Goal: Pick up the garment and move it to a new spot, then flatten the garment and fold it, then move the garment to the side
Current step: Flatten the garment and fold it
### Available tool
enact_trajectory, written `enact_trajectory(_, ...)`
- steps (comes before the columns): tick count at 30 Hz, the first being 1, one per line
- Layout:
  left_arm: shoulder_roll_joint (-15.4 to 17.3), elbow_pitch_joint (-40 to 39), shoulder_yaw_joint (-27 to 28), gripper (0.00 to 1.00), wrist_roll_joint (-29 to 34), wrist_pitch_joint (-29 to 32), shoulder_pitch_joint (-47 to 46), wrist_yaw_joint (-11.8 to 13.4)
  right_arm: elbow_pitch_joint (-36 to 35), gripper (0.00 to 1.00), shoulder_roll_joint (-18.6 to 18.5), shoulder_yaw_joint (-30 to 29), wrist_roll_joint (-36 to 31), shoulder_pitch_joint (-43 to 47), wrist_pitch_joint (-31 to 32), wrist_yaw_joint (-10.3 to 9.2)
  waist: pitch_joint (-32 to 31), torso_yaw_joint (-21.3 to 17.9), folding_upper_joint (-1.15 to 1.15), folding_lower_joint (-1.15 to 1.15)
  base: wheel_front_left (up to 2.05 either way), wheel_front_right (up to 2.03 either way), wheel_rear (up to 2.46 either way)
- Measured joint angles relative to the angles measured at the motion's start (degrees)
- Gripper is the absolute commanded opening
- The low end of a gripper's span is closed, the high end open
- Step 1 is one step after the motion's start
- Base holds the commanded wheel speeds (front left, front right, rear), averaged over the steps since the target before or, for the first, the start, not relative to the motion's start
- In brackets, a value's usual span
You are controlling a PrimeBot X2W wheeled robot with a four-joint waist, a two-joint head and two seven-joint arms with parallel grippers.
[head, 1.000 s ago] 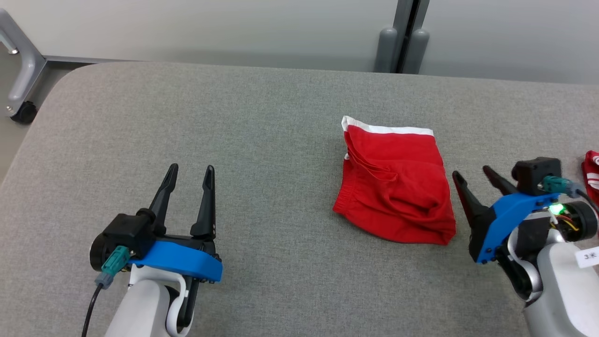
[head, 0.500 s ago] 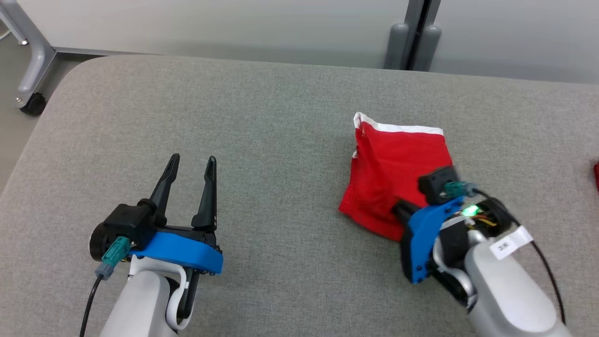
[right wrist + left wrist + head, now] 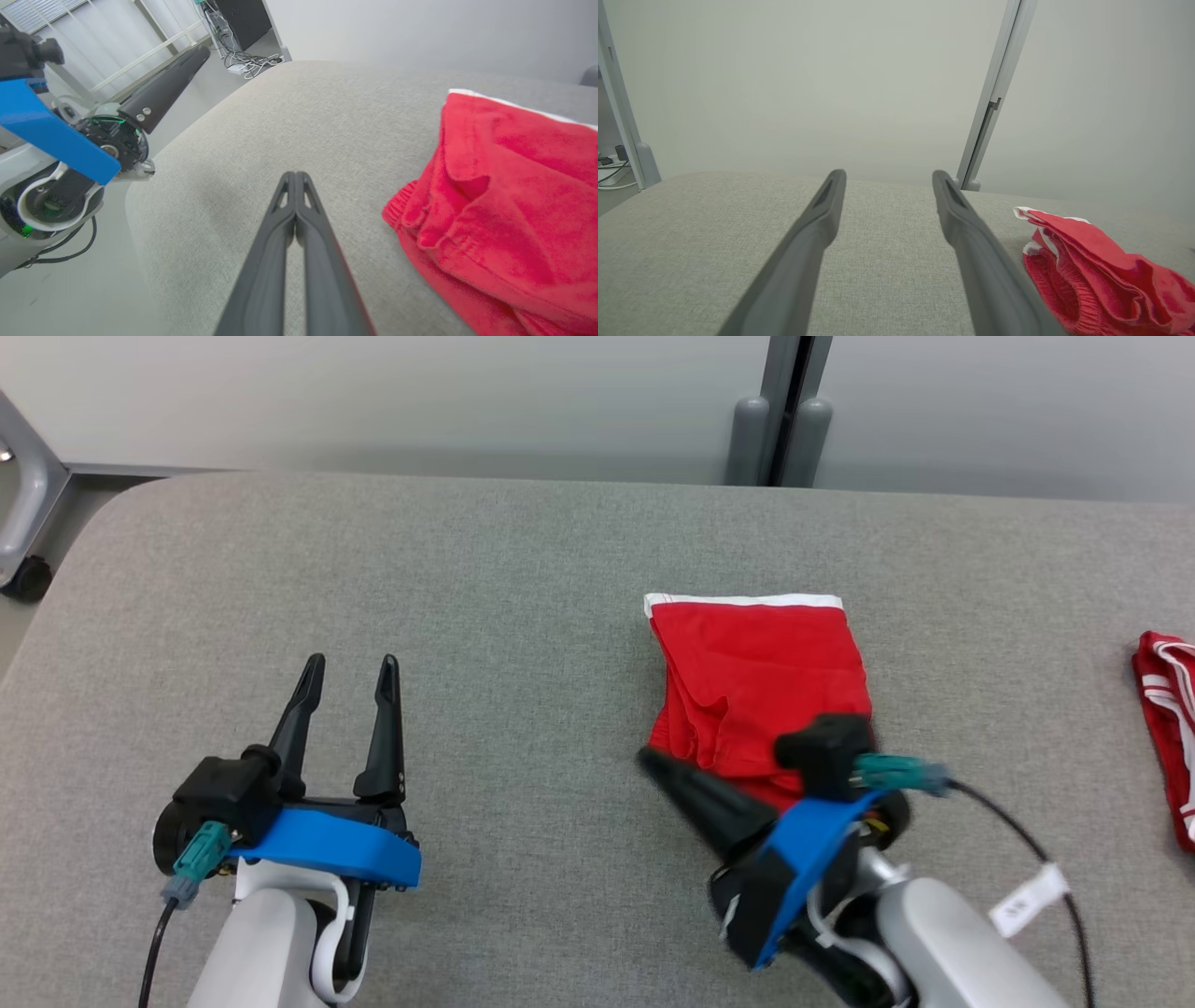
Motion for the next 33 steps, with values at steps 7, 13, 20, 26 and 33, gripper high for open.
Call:
enact_trajectory(7,-0.2,0.0,1.6,1.00,0.2,0.0,1.7,0.0,-3.3,1.00,0.8,-16.5,-6.4,5.4,-10.1,-0.01,-2.3,-1.2,0.00,0.00,0.00,0.00,0.00)
enact_trajectory(13,-0.1,-0.1,3.3,1.00,0.6,0.0,4.0,0.0,-3.5,1.00,2.4,-28.7,-12.7,11.4,-13.7,-0.01,-4.4,-2.7,0.00,0.00,0.00,0.00,0.00)
enact_trajectory(20,0.5,-0.3,5.2,1.00,1.6,0.0,7.2,0.3,-2.7,1.00,3.5,-36.1,-15.6,15.2,-15.3,-0.01,-6.8,-4.6,0.00,0.00,0.00,0.00,0.00)
enact_trajectory(26,0.7,-0.2,6.1,1.00,2.2,0.0,9.2,0.3,-1.2,1.00,3.9,-38.4,-16.2,17.1,-15.0,-0.01,-8.9,-5.7,0.00,-0.01,0.00,0.00,0.00)
enact_trajectory(33,1.2,0.1,6.7,1.00,2.6,0.0,10.0,0.3,-1.2,1.00,4.0,-38.6,-16.2,17.7,-14.0,-0.01,-10.1,-6.1,0.00,-0.01,0.00,0.00,0.00)
